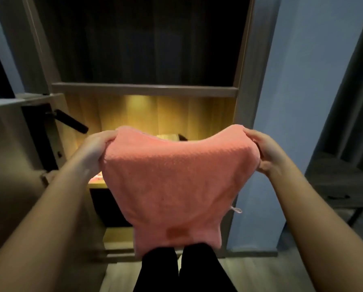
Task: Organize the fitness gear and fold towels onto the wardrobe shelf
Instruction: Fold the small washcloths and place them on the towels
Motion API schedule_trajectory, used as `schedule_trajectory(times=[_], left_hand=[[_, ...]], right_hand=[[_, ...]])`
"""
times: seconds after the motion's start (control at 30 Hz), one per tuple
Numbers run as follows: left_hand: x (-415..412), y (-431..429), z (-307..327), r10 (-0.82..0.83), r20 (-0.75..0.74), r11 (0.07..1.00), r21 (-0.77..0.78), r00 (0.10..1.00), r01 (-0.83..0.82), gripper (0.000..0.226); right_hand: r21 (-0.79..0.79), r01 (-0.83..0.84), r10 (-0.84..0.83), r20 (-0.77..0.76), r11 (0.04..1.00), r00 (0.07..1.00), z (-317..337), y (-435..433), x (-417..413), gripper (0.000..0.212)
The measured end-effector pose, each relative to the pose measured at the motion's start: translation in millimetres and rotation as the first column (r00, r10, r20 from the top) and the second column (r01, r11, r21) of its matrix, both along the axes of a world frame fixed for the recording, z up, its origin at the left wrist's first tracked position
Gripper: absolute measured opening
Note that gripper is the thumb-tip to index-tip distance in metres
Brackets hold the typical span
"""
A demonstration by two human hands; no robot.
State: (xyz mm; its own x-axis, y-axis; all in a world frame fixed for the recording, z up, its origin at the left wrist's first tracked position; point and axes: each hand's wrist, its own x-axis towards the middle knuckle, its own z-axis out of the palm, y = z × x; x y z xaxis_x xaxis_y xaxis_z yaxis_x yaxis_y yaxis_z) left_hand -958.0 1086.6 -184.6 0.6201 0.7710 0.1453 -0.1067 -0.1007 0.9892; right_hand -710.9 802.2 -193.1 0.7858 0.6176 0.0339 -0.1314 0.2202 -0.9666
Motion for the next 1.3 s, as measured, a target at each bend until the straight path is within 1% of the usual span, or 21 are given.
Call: schedule_trajectory(times=[0.07, 0.1, 0.2, 0.27, 0.3, 0.4, 0.47, 0.53, 0.63, 0.7, 0.8, 0.87, 0.93, 1.03, 1.1, 1.17, 1.2, 1.23, 1.3], left_hand=[[-5, -4, -29, -0.040, -0.050, 0.998, -0.046, 0.998, 0.037, 0.016], [-4, -4, -46, -0.041, -0.083, 0.997, -0.076, 0.996, 0.035, 0.015], [3, -2, -101, -0.038, -0.226, 0.990, -0.143, 0.973, 0.005, 0.018], [9, -1, -136, -0.034, -0.332, 0.991, -0.131, 0.943, -0.010, 0.018], [11, -2, -153, -0.018, -0.390, 0.992, -0.120, 0.921, -0.031, 0.017], [19, -5, -204, 0.037, -0.525, 0.991, -0.092, 0.851, -0.100, 0.019], [26, -6, -236, 0.059, -0.581, 0.989, -0.075, 0.812, -0.126, 0.022], [30, -9, -264, 0.084, -0.634, 0.989, -0.042, 0.768, -0.142, 0.024], [34, -19, -298, 0.168, -0.685, 0.979, 0.032, 0.708, -0.202, 0.024], [36, -30, -316, 0.169, -0.661, 0.978, 0.022, 0.731, -0.206, 0.021], [37, -43, -334, 0.116, -0.663, 0.992, 0.116, 0.740, -0.052, 0.017], [36, -48, -338, 0.122, -0.658, 0.986, 0.164, 0.743, -0.016, 0.017], [36, -51, -341, 0.153, -0.644, 0.976, 0.219, 0.750, -0.011, 0.022], [32, -55, -339, 0.174, -0.658, 0.965, 0.263, 0.733, 0.007, 0.022], [27, -56, -337, 0.186, -0.696, 0.957, 0.288, 0.693, 0.031, 0.024], [17, -55, -337, 0.165, -0.743, 0.953, 0.289, 0.648, 0.089, 0.025], [12, -53, -336, 0.125, -0.768, 0.960, 0.253, 0.629, 0.118, 0.023], [6, -51, -335, 0.060, -0.794, 0.973, 0.182, 0.605, 0.143, 0.021], [-4, -49, -333, -0.095, -0.838, 0.985, -0.001, 0.538, 0.173, 0.018]], right_hand=[[0.016, -0.042, 0.044, -0.090, 0.999, 0.995, -35, -7, -9, 0.025], [-0.004, -0.042, 0.041, -0.131, 0.999, 0.991, -53, -8, -11, 0.026], [-0.094, -0.026, 0.000, -0.272, 0.995, 0.962, -109, -5, -13, 0.028], [-0.191, -0.002, -0.063, -0.335, 0.982, 0.940, -143, -1, -15, 0.022], [-0.252, 0.018, -0.106, -0.340, 0.968, 0.935, -158, 1, -15, 0.021], [-0.409, 0.068, -0.198, -0.285, 0.910, 0.938, -203, 10, -16, 0.019], [-0.497, 0.068, -0.215, -0.246, 0.865, 0.945, -229, 17, -18, 0.015], [-0.596, 0.086, -0.226, -0.164, 0.798, 0.960, -254, 25, -18, 0.016], [-0.735, 0.107, -0.165, -0.007, 0.670, 0.986, -286, 34, -21, 0.019], [-0.780, 0.119, -0.072, 0.095, 0.615, 0.993, -304, 38, -26, 0.019], [-0.762, 0.128, 0.055, 0.211, 0.635, 0.976, -322, 40, -40, 0.022], [-0.736, 0.168, 0.116, 0.318, 0.656, 0.941, -327, 42, -46, 0.026], [-0.722, 0.206, 0.152, 0.397, 0.660, 0.905, -329, 42, -48, 0.025], [-0.749, 0.209, 0.208, 0.421, 0.628, 0.883, -323, 39, -48, 0.024], [-0.779, 0.190, 0.264, 0.415, 0.597, 0.870, -318, 34, -48, 0.021], [-0.815, 0.166, 0.326, 0.397, 0.555, 0.858, -313, 26, -49, 0.023], [-0.835, 0.147, 0.360, 0.379, 0.531, 0.853, -311, 21, -48, 0.025], [-0.854, 0.118, 0.393, 0.351, 0.507, 0.850, -309, 15, -47, 0.027], [-0.890, 0.041, 0.448, 0.268, 0.454, 0.853, -307, 4, -44, 0.029]])
